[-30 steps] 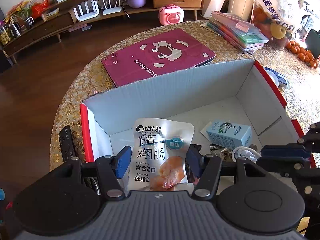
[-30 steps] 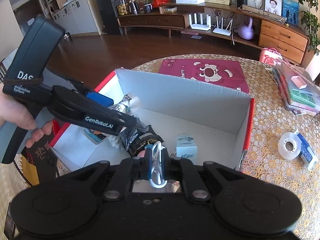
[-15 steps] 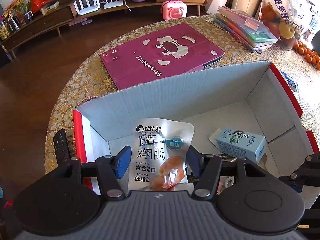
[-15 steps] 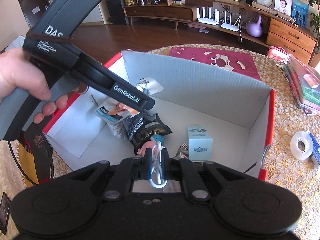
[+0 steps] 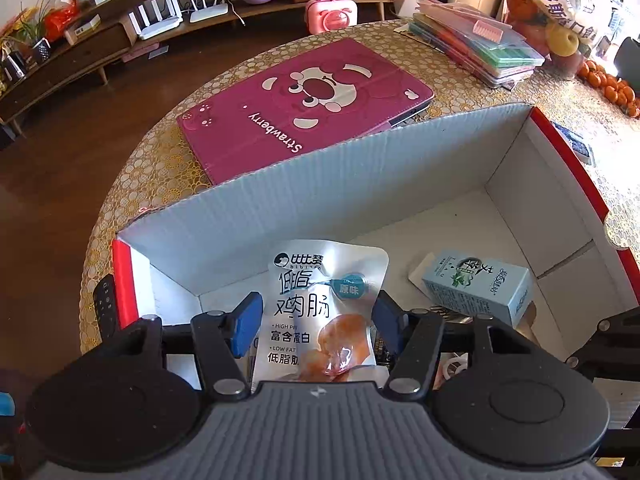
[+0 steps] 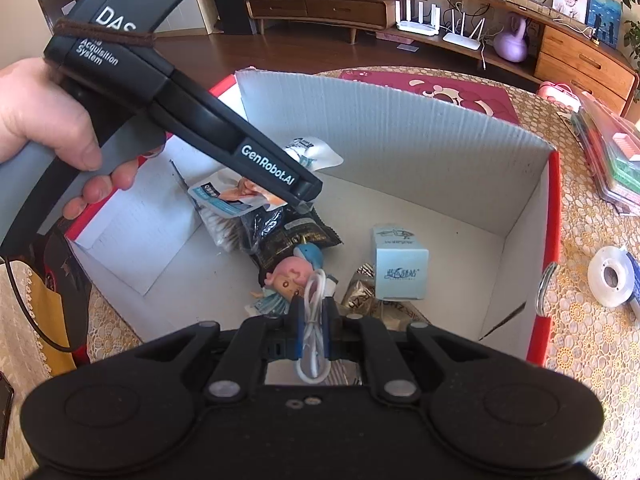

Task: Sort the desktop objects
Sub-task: 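Lower into the box and open the left gripper while the right gripper releases the cable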

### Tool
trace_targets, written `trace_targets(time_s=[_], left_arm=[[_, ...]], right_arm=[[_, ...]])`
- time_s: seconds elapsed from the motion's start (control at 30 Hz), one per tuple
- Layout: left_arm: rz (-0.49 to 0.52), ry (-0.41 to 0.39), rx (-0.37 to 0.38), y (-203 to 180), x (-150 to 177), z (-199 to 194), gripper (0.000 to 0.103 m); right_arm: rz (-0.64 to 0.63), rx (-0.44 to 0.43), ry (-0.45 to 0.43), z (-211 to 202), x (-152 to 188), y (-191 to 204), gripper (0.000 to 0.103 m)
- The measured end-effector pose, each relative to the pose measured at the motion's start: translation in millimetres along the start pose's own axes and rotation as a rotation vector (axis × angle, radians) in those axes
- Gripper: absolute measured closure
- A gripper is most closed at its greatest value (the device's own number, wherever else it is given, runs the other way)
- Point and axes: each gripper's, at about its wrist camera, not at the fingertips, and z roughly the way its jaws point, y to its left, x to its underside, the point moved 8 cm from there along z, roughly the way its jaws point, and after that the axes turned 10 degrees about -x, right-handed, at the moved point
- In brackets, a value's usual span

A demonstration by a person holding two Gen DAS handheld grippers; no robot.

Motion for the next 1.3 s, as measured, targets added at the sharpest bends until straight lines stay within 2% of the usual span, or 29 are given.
trace_targets(time_s=[0.23,0.43,0.5,0.6,0.67,0.77,1.2,1.3], left_arm=[[0.018,0.026,-0.004,-3.5,3.0,10.2,0.044],[0.028,0.059,0.01,-8.4,8.8,18.7,0.045],[0.025,0.063,0.012,-9.9,10.3,19.7,0.045],[0.032,0.069,0.012,-12.4,11.6,18.8,0.045],[0.03,0.071,0.001,-12.4,11.2,16.9,0.043],[0.023,0.067,-0.006,-10.3,10.4,12.7,0.037],[0.014,0.039,-0.008,-10.0,7.8,-24.9,0.035],[0.01,0.031,-0.01,-9.8,8.6,-34.9,0.035]], right_arm=[[0.008,-0.005,-0.002,-0.7,1.3,-3.3,0.094],[0.002,0.0,-0.018,-6.5,0.8,-4.7,0.083],[0.002,-0.002,-0.024,-10.2,0.0,-4.9,0.082],[0.004,-0.008,-0.034,-15.6,-0.3,-5.2,0.072],[0.003,-0.008,-0.042,-19.0,-0.1,-4.9,0.065],[0.013,-0.015,-0.052,-24.4,-0.3,-4.7,0.062],[0.015,-0.015,-0.106,-57.3,-2.0,-1.2,0.056],[0.015,-0.004,-0.125,-67.9,-1.5,-0.7,0.048]])
